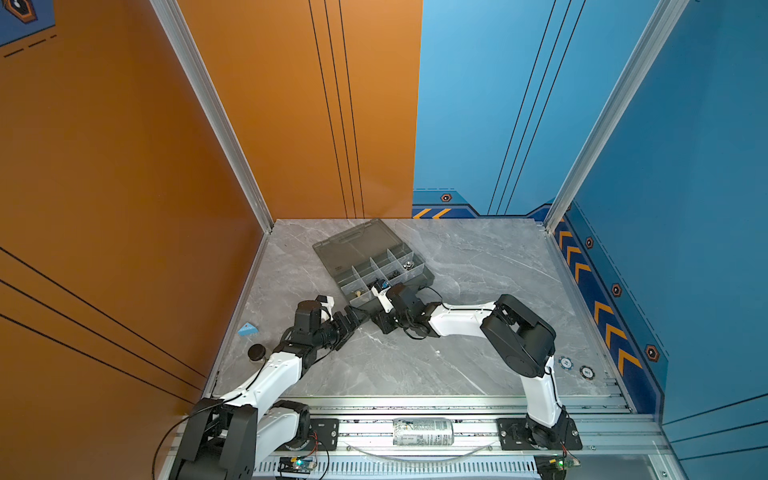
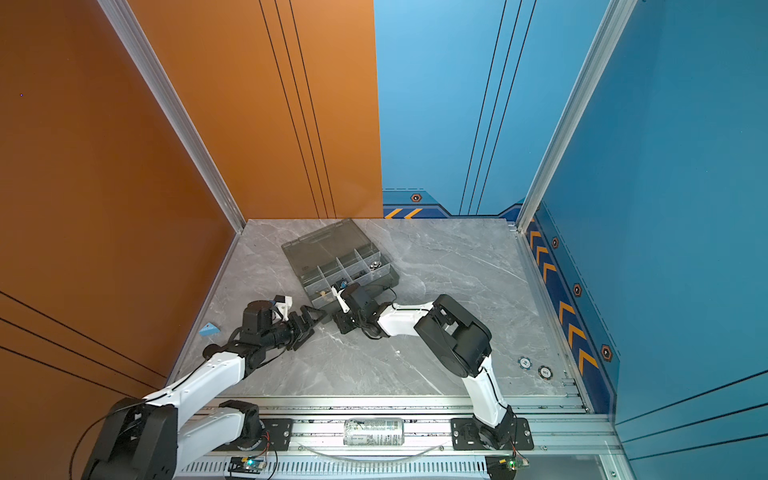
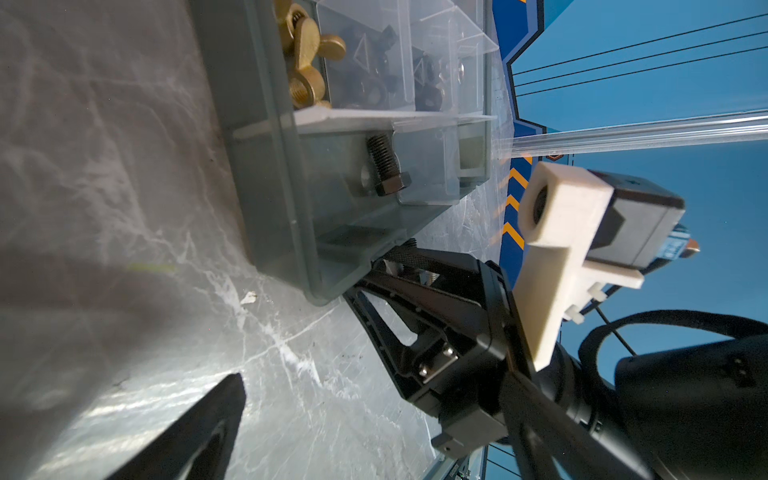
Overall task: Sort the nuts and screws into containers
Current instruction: 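Close the right gripper on the black bolt, then lift the black bolt and carry it over the box with the right gripper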
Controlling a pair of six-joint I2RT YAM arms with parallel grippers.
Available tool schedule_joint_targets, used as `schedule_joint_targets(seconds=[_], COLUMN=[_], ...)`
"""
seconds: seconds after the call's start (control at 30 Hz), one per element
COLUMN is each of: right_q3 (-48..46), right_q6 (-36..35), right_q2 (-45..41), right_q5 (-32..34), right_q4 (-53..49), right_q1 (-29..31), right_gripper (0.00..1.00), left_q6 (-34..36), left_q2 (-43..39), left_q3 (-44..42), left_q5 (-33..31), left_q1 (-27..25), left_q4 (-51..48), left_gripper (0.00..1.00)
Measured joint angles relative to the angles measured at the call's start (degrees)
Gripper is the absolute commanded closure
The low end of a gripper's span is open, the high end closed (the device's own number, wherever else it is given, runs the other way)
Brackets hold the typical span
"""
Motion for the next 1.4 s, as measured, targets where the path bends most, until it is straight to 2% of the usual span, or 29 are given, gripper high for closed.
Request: schedule_joint_targets(seconds=[0.33, 0.4, 0.53, 0.7, 0.9, 1.23, 1.4], right_q3=[-1.29, -1.66, -2.49, -3.91, -8.11, -7.89, -2.03], right_q6=[1.03, 1.33, 1.97, 2.40, 2.36, -0.85, -2.40], right_q2=[0.00, 0.00, 0.00, -0.13, -3.30, -9.94, -10.60], right_q5=[0.79, 0.79, 0.72, 0.70, 0.79, 0.26, -1.97], right_q4=[2.45, 3.32, 4.66, 7.08, 7.52, -5.84, -10.32], right_q1=[0.00, 0.00, -0.24, -0.44, -0.66, -1.05, -2.51], right_gripper=[0.73, 0.76, 0.94, 0.99, 1.00, 1.00, 1.00], left_q6=[0.00, 0.00, 0.00, 0.02, 0.02, 0.04, 0.04], left_q2=[0.35, 0.37, 0.37, 0.35, -0.57, -1.20, -1.22], left_q3=[0.00, 0.00, 0.00, 0.00, 0.00, 0.00, 0.00], left_q5=[0.00, 0.00, 0.00, 0.00, 0.02, 0.02, 0.04], left_q1=[0.00, 0.00, 0.00, 0.00, 0.17, 0.59, 0.59], left_q4=[0.00, 0.00, 0.00, -0.04, -0.66, -1.53, -1.53], left_gripper=[0.02, 0.02, 0.02, 0.02, 0.02, 0.02, 0.02])
